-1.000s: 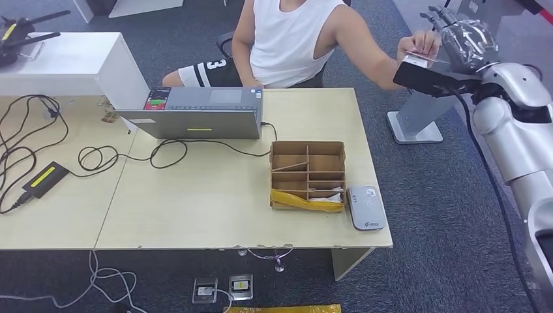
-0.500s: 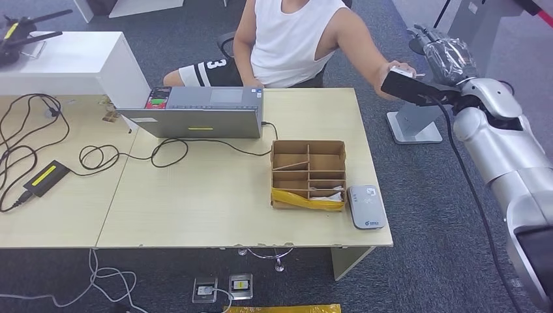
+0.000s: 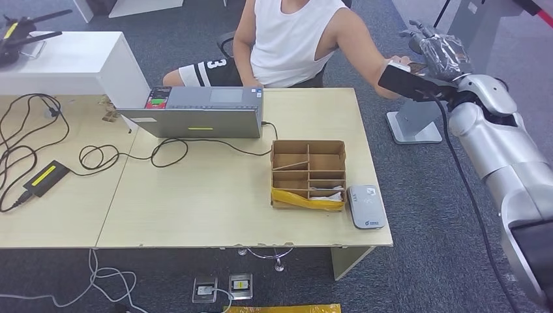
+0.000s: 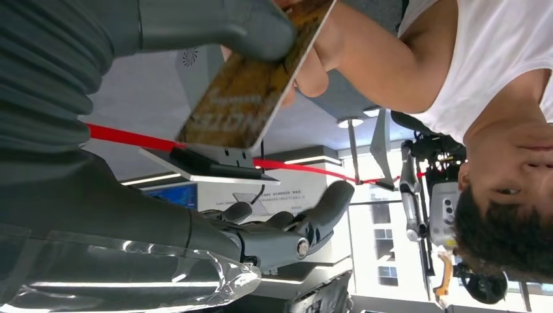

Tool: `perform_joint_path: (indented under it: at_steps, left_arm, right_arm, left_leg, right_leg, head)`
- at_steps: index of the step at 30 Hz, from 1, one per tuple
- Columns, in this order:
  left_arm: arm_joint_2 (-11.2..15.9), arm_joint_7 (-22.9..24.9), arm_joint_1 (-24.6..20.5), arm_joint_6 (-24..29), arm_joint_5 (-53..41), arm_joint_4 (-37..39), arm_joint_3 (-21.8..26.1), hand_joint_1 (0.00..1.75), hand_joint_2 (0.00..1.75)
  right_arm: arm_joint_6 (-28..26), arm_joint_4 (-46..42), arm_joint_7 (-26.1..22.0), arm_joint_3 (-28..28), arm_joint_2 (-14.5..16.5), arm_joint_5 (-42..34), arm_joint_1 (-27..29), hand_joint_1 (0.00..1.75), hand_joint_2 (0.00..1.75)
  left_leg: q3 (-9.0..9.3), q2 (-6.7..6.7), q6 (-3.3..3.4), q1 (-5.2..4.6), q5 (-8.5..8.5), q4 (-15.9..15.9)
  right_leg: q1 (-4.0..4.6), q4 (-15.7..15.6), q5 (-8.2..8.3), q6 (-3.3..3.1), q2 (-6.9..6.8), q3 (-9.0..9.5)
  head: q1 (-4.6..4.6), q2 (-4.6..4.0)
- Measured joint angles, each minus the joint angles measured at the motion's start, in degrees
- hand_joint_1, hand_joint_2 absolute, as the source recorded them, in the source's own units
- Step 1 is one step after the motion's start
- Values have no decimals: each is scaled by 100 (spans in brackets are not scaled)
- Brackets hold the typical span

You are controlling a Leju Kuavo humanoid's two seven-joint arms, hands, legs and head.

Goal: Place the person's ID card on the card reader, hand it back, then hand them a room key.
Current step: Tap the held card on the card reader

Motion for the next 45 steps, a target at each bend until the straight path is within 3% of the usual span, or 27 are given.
perform_joint_path:
  at_steps: [21,27,35,45]
  left_arm:
    - [-22,2,-56,-33,-99,0,-67,0,0]
    - [-35,4,-80,21,-68,0,-85,0,0]
    - [-85,-4,9,191,93,0,-86,0,0]
    - [-102,-9,90,209,138,2,-86,0,0]
  right_arm:
    - [52,-51,64,-1,16,-125,134,175,175]
    - [48,-272,125,-76,-74,-549,367,175,175]
    - [28,-1414,603,-612,-605,-1380,1491,175,175]
    - [176,-3086,1055,-1803,-1135,-1379,3566,175,175]
  left_leg:
    - [1,9,0,0,0,3]
    - [2,17,0,0,0,5]
    - [0,15,0,2,-2,7]
    - [-4,10,1,7,-7,8]
  right_leg:
    - [0,0,0,0,13,-4]
    - [1,-1,1,0,15,-5]
    - [2,-3,1,0,12,-1]
    - [6,-4,1,0,3,-3]
  head:
    - [1,-1]
    - [0,0]
    - [1,0]
    - [0,0]
